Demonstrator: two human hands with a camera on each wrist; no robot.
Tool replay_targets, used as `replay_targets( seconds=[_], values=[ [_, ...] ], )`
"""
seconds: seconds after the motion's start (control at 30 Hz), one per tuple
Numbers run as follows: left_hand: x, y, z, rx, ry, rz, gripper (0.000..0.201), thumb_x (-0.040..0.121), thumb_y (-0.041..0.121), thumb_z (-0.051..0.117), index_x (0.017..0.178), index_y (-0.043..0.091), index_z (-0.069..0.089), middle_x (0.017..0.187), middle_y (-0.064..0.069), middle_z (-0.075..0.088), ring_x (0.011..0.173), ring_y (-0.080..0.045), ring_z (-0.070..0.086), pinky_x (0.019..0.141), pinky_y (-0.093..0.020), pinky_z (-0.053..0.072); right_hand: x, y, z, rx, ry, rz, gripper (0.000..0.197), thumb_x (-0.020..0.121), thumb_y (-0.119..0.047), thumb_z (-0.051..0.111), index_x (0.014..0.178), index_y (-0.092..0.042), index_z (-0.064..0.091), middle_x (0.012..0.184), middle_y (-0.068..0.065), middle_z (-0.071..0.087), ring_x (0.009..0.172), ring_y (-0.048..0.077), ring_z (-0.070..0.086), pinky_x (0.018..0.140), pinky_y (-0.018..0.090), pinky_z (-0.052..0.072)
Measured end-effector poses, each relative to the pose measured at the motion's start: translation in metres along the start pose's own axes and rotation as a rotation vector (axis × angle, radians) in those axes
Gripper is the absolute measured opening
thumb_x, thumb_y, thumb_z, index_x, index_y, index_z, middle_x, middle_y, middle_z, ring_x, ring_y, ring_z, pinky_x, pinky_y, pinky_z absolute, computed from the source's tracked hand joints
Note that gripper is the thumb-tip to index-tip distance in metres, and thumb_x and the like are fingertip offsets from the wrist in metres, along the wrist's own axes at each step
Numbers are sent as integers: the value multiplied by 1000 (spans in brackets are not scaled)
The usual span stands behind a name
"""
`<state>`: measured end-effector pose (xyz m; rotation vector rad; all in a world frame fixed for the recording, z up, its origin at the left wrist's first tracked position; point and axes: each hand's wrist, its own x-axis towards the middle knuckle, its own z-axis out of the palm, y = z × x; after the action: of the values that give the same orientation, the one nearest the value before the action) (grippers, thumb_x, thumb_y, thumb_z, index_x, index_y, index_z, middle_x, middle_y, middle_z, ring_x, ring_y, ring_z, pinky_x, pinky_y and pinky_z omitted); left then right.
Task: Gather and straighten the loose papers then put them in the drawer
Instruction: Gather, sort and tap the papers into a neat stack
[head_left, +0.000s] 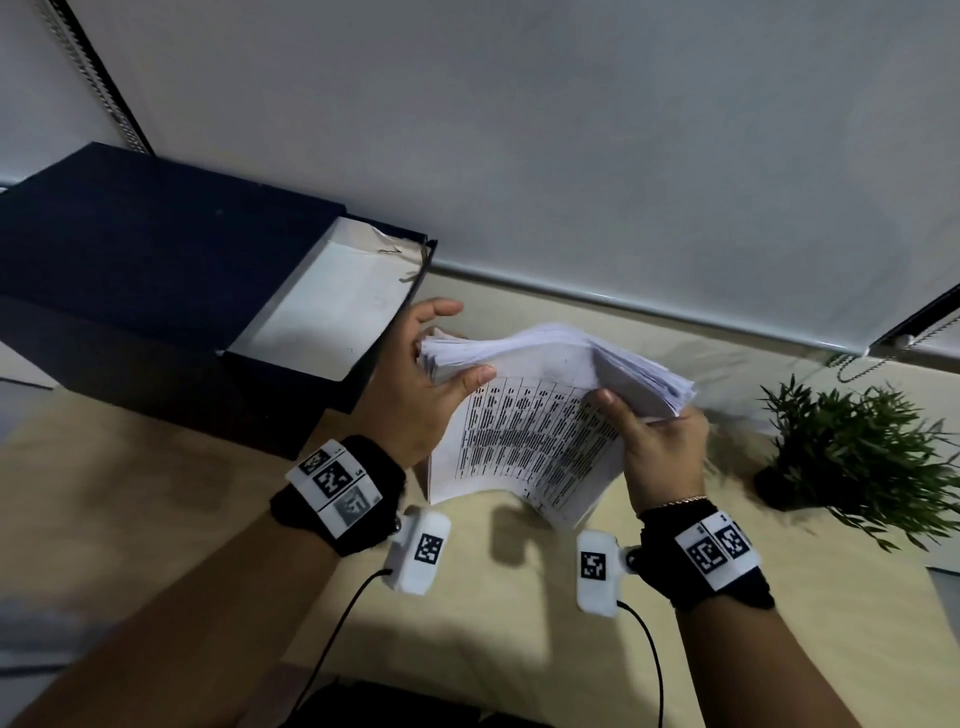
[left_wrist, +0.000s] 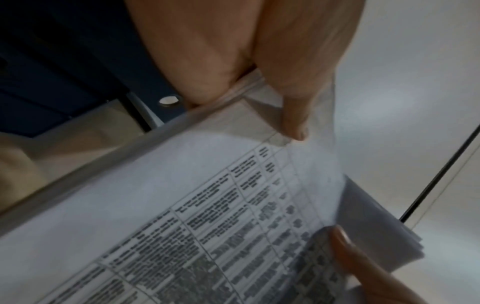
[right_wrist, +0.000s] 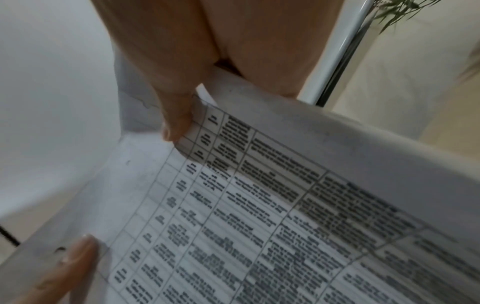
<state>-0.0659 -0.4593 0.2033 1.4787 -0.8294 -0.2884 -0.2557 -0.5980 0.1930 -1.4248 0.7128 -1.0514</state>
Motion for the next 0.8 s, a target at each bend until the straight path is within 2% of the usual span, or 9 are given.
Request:
replay_targets(
  seconds=[0.13,0.23,0.3,0.43,0.5,0.6,0.67,0.73,0.8],
  values=[
    [-2,-2,-2,25,-23,30,61,66,15,88,114,27,52,91,4,63,83,-2,62,81,-17,50,-2,0,-2,-34,56,-36,35,75,11,75,108,3,66,84,-10,76,80,5,70,79,23,57],
    [-3,-19,-2,76,-84,-51,58,62,26,90,106,36,53,93,13,63,81,1,62,78,-20,50,-7,-4,-1,-8,86,-52,37,71,-7,81,104,-8,64,92,0,71,82,7,68,77,23,56],
    [-2,-23,0,78,-97,-62,52,63,24,89,100,36,55,94,13,63,81,1,62,77,-16,49,-5,-11,6,-19,149,-118,30,77,-11,80,101,-11,61,90,0,67,78,4,65,74,19,53],
    [4,-17,4,44,-95,-73,39,68,17,86,93,29,59,86,15,67,78,9,64,75,-9,48,6,-15,16,-38,313,-134,9,84,-24,67,87,-16,64,80,-3,66,72,5,62,70,27,50],
    [4,-16,6,56,-107,-72,28,74,14,82,96,24,66,90,19,68,83,14,65,78,-4,47,8,-13,11,27,293,-130,16,85,-23,63,97,-14,63,86,-7,65,77,3,62,72,24,50],
    [6,-13,9,64,-59,-70,26,80,13,76,105,8,71,95,13,70,86,17,64,79,-1,45,0,-4,7,-67,141,-83,42,78,-7,79,115,0,60,94,-7,68,81,4,67,77,25,56],
    [8,-8,11,43,-25,-71,24,80,11,76,103,14,70,94,10,72,84,16,65,77,-2,46,-1,0,6,-141,115,-64,33,72,-3,83,101,-3,69,86,-4,73,78,8,69,75,31,56],
    [9,-6,10,36,-20,-73,24,81,13,76,97,28,69,87,21,72,86,13,66,78,-5,47,0,0,3,-141,137,-94,24,71,-1,84,91,-9,73,81,3,73,77,14,69,74,31,57],
    [3,-8,11,41,-19,-89,20,82,17,75,95,30,67,85,22,72,85,13,65,78,-6,47,-2,4,0,-126,133,-72,27,72,2,82,87,-18,73,77,-7,74,75,10,69,72,24,57]
  ],
)
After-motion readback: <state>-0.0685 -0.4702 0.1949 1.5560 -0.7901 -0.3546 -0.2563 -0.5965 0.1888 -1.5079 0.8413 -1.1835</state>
